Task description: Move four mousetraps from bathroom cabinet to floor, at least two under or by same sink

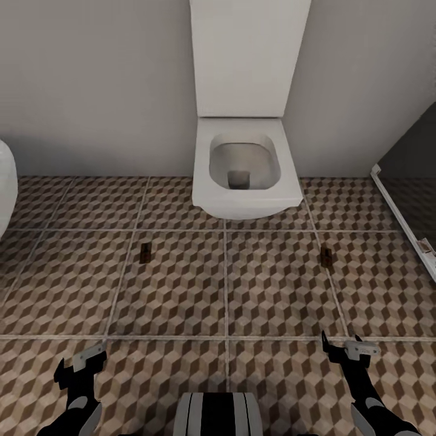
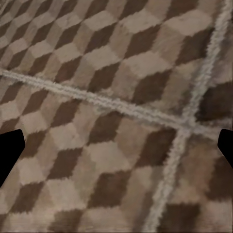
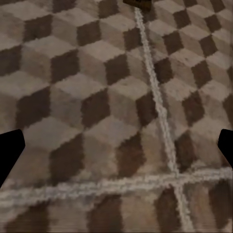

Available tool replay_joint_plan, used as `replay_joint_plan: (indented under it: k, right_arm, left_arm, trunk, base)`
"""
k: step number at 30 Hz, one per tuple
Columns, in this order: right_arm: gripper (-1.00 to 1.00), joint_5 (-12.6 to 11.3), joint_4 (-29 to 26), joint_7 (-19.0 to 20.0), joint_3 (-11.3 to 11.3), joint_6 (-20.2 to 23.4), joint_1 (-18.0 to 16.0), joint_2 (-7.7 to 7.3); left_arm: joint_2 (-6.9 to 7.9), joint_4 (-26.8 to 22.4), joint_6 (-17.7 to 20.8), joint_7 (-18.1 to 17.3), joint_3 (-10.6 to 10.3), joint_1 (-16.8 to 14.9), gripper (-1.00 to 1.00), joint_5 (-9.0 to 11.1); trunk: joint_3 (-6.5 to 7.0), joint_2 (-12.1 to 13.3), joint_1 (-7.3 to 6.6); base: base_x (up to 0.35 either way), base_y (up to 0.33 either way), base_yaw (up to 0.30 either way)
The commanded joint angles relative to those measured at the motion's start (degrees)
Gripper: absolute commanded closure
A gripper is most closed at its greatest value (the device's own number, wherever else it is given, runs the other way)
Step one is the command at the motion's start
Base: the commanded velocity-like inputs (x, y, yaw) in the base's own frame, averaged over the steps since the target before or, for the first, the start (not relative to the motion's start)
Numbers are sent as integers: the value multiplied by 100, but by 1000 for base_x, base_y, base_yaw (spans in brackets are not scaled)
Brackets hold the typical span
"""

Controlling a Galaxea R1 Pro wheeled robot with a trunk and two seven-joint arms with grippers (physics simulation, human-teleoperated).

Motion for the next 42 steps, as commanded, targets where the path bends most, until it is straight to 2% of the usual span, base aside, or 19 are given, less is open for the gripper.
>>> replay_joint_plan:
  k: [1,13,22,26,32,42]
  right_arm:
    - [-100,-26,29,-39,50,-11,-2,-3]
    - [-100,-37,335,-37,49,-4,-2,42]
    - [-100,-43,624,-43,49,40,-2,67]
    - [-100,-35,771,-31,49,286,-2,69]
    - [-100,-28,877,-21,46,907,-2,70]
    - [-100,-23,1226,-9,48,1122,-2,77]
  left_arm:
    - [1,44,-26,0,-2,-3,-100,18]
    - [3,253,-21,32,-3,-4,-100,-6]
    - [9,754,-30,36,-5,-5,-100,0]
    - [25,914,-31,46,-5,-4,-100,2]
    - [106,1180,-32,48,-5,-5,-100,6]
    - [257,1487,-27,-5,-5,-2,-100,26]
  trunk:
    - [20,0,-3]
    - [286,16,-34]
    - [485,28,-57]
    - [574,34,-68]
    - [707,42,-83]
    - [928,55,-109]
  base:
    - [0,0,0]
    - [0,0,0]
    - [0,0,0]
    - [0,0,0]
    - [0,0,0]
    - [0,0,0]
